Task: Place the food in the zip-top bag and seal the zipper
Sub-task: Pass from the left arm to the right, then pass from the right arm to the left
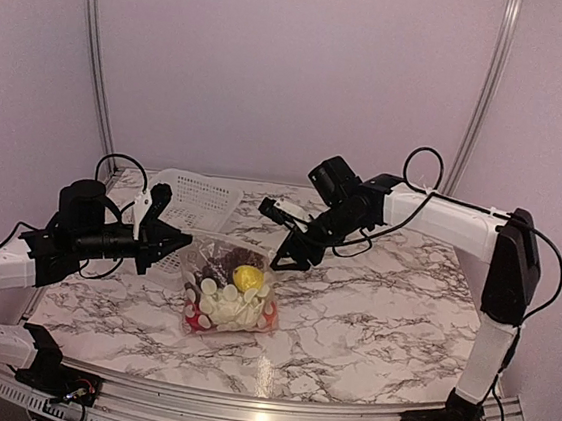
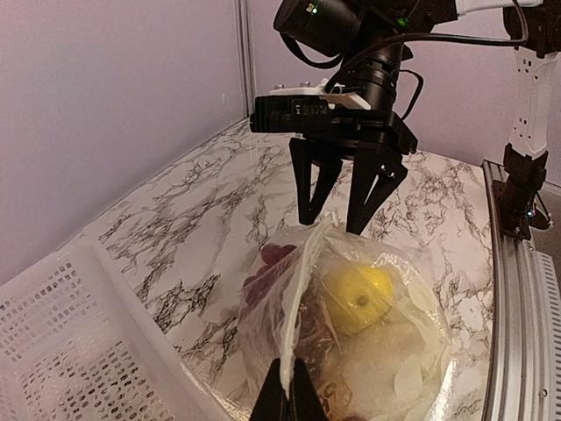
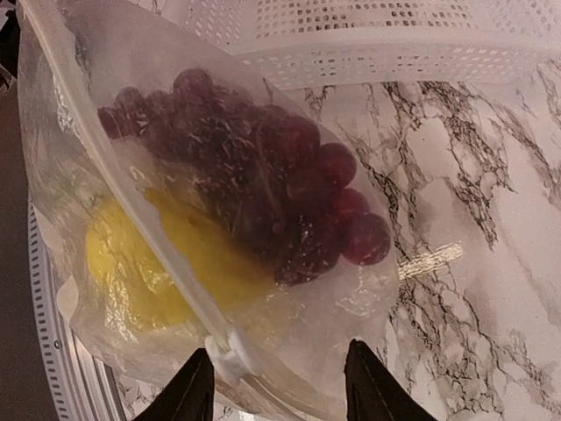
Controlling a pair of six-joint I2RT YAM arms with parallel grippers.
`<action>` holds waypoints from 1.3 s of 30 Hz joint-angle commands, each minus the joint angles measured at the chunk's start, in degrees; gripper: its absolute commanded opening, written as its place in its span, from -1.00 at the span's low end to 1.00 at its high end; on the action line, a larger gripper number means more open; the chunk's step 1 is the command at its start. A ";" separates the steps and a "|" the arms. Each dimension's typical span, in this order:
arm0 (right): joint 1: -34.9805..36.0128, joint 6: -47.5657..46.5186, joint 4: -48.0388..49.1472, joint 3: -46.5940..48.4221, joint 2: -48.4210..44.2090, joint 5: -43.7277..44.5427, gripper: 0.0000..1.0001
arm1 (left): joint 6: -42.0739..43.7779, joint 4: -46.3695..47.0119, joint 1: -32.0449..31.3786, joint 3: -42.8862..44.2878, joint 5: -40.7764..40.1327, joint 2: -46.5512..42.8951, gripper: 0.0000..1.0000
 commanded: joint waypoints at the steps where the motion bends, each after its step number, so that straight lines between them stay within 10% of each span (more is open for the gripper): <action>1: 0.33 -0.46 0.46 0.29 1.06 -4.71 -0.17 | 1.32 -1.19 0.10 2.13 -0.29 0.20 -1.00; 8: 0.35 -0.21 -1.20 1.61 -1.29 -1.76 -0.79 | -0.84 -0.50 0.16 2.35 -3.86 1.41 -0.99; 11: 1.00 0.30 -2.16 3.48 -3.59 0.47 -1.00 | -5.00 -1.38 0.14 4.28 -6.18 2.29 -0.33; 23: 9.15 -1.40 -5.73 9.23 -6.73 9.24 -1.00 | 0.06 -24.55 -4.95 27.15 -3.90 9.25 0.06; 39: 9.73 -1.38 -5.96 5.39 -10.34 11.60 -1.00 | 0.32 -18.64 -11.30 23.29 -3.46 15.19 0.05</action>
